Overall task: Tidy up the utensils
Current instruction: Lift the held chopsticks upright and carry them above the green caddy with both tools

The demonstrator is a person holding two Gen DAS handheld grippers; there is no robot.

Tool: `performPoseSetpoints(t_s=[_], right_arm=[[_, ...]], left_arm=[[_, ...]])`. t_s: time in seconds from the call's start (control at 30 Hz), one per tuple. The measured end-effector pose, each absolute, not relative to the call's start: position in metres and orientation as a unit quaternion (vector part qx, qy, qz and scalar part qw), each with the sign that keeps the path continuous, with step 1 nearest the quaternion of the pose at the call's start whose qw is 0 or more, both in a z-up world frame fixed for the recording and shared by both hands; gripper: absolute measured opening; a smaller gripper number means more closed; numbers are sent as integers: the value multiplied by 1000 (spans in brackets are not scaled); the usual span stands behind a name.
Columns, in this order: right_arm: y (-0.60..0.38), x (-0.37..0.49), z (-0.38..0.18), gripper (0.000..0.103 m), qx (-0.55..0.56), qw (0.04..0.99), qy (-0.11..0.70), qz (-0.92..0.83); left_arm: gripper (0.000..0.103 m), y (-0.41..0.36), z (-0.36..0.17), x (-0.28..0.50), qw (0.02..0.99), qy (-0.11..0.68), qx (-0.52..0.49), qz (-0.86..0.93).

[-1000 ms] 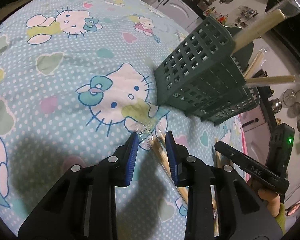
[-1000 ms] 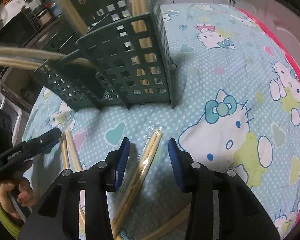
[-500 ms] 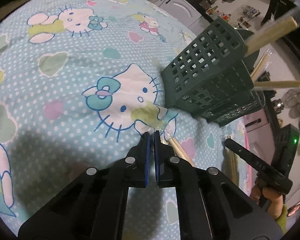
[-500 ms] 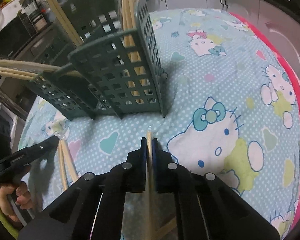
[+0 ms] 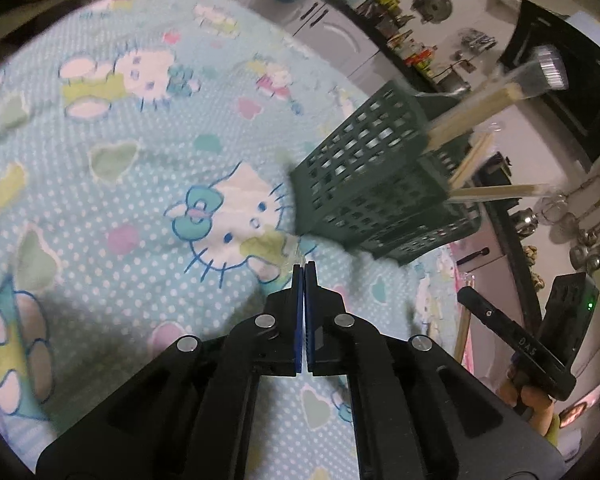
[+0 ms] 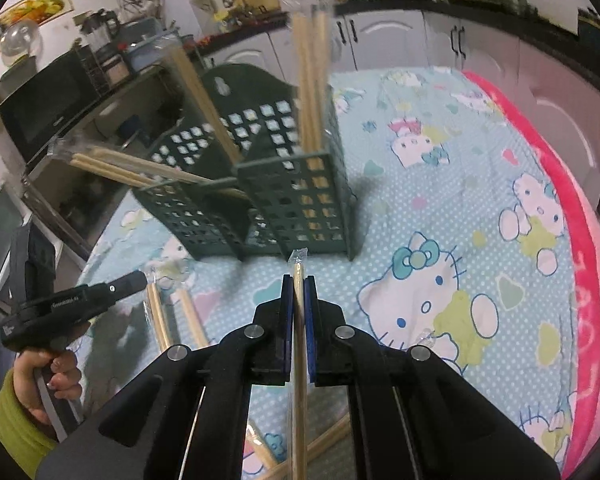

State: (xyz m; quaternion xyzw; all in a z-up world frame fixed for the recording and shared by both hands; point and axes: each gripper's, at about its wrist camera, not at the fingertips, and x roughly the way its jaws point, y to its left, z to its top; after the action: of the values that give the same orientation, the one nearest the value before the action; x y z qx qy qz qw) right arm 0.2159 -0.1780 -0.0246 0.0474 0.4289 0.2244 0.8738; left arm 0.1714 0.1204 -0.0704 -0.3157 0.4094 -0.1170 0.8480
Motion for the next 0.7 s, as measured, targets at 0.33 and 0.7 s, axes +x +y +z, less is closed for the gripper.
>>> performPoseSetpoints(t_s=[0.33, 0.7], right_arm=[[-180, 185, 27, 6, 45, 897, 359, 255], [-197, 163, 75, 6, 47, 921, 290, 257]], left_arm=[[0, 97, 1, 141, 882, 348, -272, -161], [0, 44, 63, 132, 905, 311, -205, -209]])
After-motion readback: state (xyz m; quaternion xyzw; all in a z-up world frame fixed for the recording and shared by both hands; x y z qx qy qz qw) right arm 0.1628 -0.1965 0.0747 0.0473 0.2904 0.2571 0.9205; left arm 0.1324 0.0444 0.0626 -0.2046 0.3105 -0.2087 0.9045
